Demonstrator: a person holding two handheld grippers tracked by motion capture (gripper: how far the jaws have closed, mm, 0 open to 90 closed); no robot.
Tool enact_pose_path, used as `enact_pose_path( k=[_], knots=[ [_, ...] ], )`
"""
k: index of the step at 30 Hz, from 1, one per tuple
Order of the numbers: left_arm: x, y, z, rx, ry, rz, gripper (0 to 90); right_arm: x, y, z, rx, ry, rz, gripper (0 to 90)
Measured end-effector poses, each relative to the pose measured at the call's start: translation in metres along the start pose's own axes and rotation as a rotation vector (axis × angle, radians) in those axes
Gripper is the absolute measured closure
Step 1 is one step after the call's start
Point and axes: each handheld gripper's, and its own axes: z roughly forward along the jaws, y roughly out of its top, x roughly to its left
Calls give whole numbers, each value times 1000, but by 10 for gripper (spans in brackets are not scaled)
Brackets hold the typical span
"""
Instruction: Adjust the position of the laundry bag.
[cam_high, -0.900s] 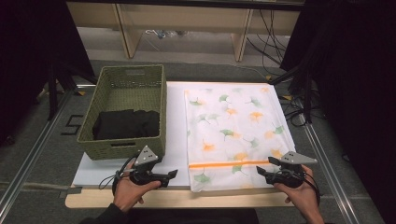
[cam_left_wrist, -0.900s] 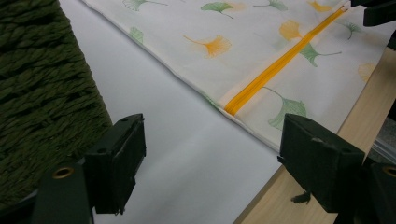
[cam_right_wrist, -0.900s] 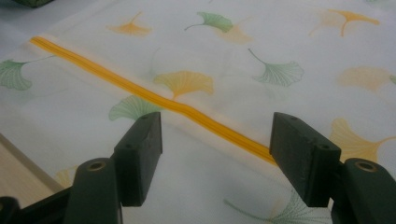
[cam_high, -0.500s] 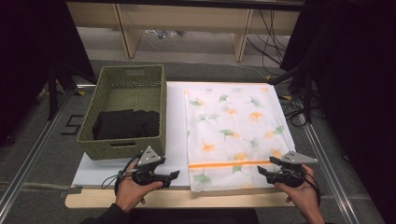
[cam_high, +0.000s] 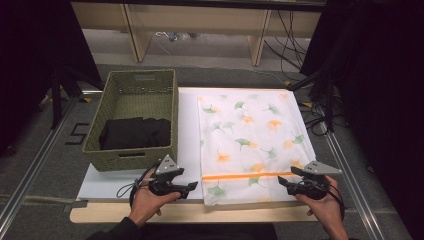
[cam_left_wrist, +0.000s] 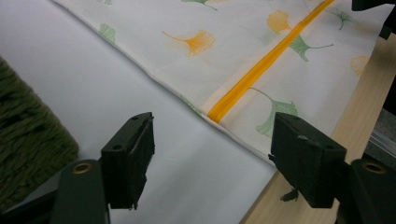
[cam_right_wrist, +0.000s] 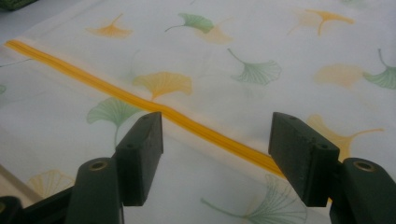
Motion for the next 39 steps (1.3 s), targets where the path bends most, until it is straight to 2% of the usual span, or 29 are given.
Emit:
enact_pose_path(
  k=[1,2,3,4,5,6,7,10,11,12,13,14,16,17,19,20,21,22,25,26,27,28,30,31,32,36,37,38,39],
  knots=[
    [2,2,2,7,1,9,323,0,0,0,-2,3,4,365],
    [2,3,5,-5,8,-4,331,1,0,0,-7,3,27,365],
    [4,5,8,-1,2,-14,348,-1,0,1,-3,26,19,365],
    [4,7,12,-4,5,-34,358,-2,0,1,5,-2,2,365],
    [5,9,16,14,4,-32,362,0,-1,3,1,2,16,364],
    [4,11,20,11,3,-40,365,-1,0,3,3,8,-8,365],
    [3,13,24,19,0,-41,372,0,0,3,5,3,-7,365],
    [2,18,36,51,9,-21,384,1,0,4,6,12,-12,365],
    [3,20,41,57,23,0,401,0,0,3,0,3,-23,367],
    [6,22,43,74,26,22,396,1,0,2,1,12,17,368],
    [6,24,48,77,38,4,395,0,0,2,-6,4,14,368],
    [7,24,51,77,42,-2,397,-3,0,0,-6,-15,-14,368],
    [8,26,58,89,48,-11,398,-2,-1,1,-9,-9,15,368],
    [8,27,62,97,52,13,405,-4,0,1,-9,-16,-14,368],
    [7,28,66,104,53,24,423,-2,1,2,-11,9,-5,371],
    [6,29,69,108,51,43,427,-2,1,1,-11,-4,-23,375],
    [6,29,69,108,51,43,428,-2,1,1,-11,-4,-23,375],
    [6,30,74,128,62,62,421,-1,2,0,-30,3,6,375],
    [8,29,81,147,73,42,436,-4,1,-1,-35,-13,-7,375],
    [9,29,82,151,69,53,470,-5,1,-1,-35,-22,-2,375],
    [8,28,82,141,84,107,544,-6,2,0,-23,0,6,377],
    [9,28,83,138,76,125,653,-9,2,-1,-50,-50,-9,396],
    [11,28,85,124,52,125,704,-17,3,-2,-47,-57,18,431],
    [11,28,85,124,52,125,731,-18,4,-2,-51,-109,44,439],
    [12,29,85,125,61,124,773,-28,4,0,-53,-113,40,466],
    [12,31,85,128,59,157,866,-53,1,6,-3,-185,89,580],
    [12,31,85,128,59,157,878,-53,1,6,-3,-185,89,580],
    [12,31,85,127,54,140,883,-65,2,8,0,-208,112,631],
    [12,31,85,130,61,146,885,-71,3,9,0,-225,115,633]
  ],
)
